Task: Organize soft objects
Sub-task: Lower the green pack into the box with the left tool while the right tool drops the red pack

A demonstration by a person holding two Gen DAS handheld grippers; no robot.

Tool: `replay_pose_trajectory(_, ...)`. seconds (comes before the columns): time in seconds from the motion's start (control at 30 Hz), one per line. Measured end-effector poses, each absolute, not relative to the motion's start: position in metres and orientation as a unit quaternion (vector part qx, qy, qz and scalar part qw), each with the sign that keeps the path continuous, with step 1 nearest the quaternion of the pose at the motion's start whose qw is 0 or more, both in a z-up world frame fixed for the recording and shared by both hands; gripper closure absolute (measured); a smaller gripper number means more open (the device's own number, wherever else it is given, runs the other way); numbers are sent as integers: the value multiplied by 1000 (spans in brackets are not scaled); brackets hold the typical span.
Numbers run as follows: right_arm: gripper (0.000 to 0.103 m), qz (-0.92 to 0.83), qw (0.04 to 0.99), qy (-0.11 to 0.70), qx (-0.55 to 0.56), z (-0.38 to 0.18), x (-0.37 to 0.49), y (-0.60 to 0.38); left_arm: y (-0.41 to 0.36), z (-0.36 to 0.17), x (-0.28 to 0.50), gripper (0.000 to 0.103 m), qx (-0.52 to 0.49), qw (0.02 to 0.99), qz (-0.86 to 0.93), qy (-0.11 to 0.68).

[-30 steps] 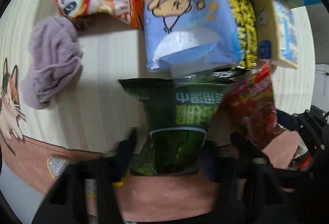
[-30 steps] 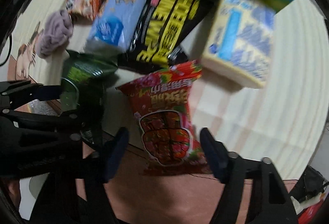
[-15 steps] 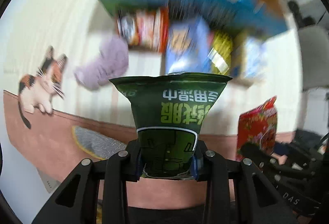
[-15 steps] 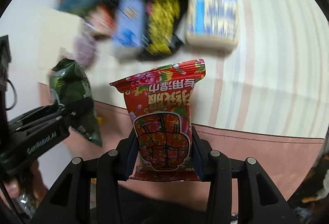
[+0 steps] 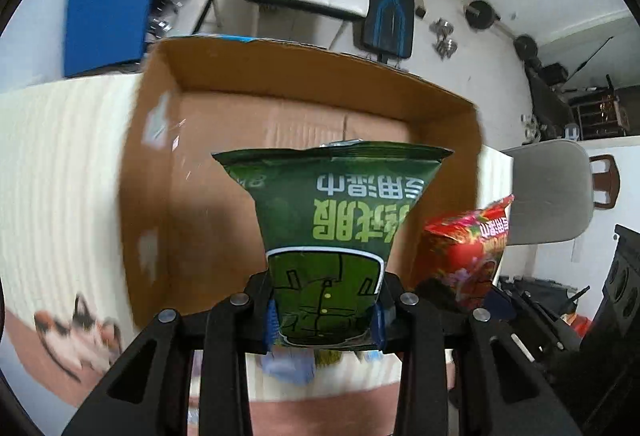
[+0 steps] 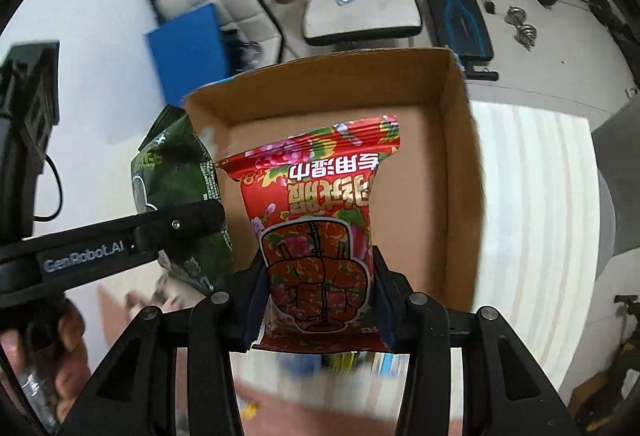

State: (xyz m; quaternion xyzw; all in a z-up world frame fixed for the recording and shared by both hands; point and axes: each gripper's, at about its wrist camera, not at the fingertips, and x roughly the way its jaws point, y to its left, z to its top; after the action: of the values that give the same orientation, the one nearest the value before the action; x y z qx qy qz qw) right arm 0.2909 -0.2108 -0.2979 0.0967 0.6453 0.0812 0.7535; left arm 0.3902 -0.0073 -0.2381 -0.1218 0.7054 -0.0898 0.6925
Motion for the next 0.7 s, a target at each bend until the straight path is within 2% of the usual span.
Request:
replay_pose_trajectory(0.3,55,31,734,674,80,-360,360,-202,-34,-322,450,71,-117,641,-111,750)
replay_pose_trajectory(0.6,55,1,730,680,65,-396,407,-209,-60,-339,477,70,-89,631,-126,760)
replay_pose_trajectory(0.63,55,-1,731,680,65,-398,410,-208,-62,-337,477,69,-84,632,-123,761)
replay_pose_trajectory(0.7,53,2,730,680,68,-398,412,-207,-63,-333,477,56,-82,633,-122,760)
